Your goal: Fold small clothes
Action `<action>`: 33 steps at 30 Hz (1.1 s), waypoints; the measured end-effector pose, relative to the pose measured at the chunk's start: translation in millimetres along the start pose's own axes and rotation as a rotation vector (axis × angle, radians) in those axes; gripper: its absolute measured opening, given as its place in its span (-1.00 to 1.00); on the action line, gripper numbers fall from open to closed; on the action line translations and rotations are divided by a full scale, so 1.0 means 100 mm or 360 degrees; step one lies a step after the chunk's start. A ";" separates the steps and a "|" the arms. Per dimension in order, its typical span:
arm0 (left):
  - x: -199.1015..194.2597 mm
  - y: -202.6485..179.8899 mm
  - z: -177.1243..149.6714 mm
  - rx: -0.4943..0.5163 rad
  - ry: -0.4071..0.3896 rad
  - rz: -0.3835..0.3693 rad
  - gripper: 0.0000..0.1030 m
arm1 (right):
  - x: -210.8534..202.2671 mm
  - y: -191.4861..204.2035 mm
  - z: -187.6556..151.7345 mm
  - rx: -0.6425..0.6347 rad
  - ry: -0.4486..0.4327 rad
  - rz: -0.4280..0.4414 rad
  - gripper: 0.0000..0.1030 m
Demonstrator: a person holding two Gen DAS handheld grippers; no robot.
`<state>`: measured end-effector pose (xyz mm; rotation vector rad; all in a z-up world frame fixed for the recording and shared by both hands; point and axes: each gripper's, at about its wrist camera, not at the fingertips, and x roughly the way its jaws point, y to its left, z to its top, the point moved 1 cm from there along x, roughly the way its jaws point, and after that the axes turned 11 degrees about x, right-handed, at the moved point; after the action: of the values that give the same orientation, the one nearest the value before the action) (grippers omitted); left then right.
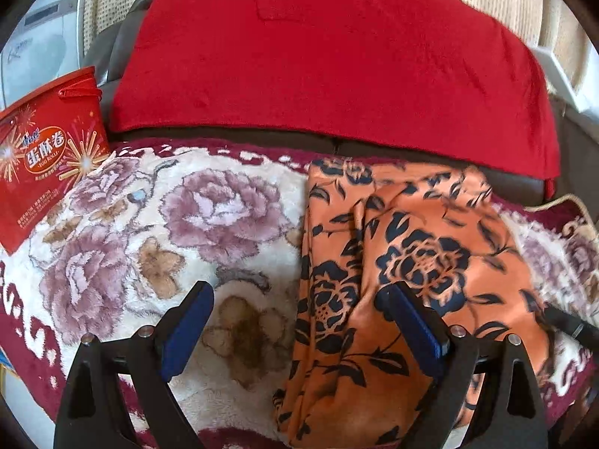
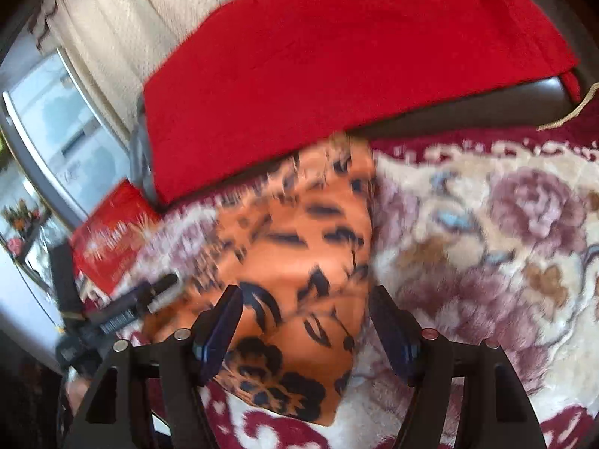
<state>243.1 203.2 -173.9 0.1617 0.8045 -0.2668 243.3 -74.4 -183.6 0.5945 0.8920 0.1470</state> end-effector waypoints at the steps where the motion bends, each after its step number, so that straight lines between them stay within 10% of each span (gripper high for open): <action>1: 0.06 -0.03 -0.01 0.0033 0.0039 0.0042 0.85 | 0.13 -0.02 -0.06 -0.0004 0.0082 -0.0035 0.39; 16: 0.13 -0.10 -0.05 0.0134 0.0069 0.0135 0.85 | 0.09 0.20 0.47 -0.0066 -0.0142 -0.0037 0.39; 23: 0.20 -0.10 -0.03 0.0134 0.0088 0.0107 0.86 | 0.85 0.16 0.68 -0.0039 0.0108 -0.0206 0.40; 33: 0.16 -0.03 -0.05 0.0070 0.0098 0.0074 0.85 | 0.14 0.11 0.48 -0.0036 0.0002 -0.0051 0.42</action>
<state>248.9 199.1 -189.1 0.2304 0.8552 -0.2369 290.8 -80.3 -164.1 0.5588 0.8998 0.1283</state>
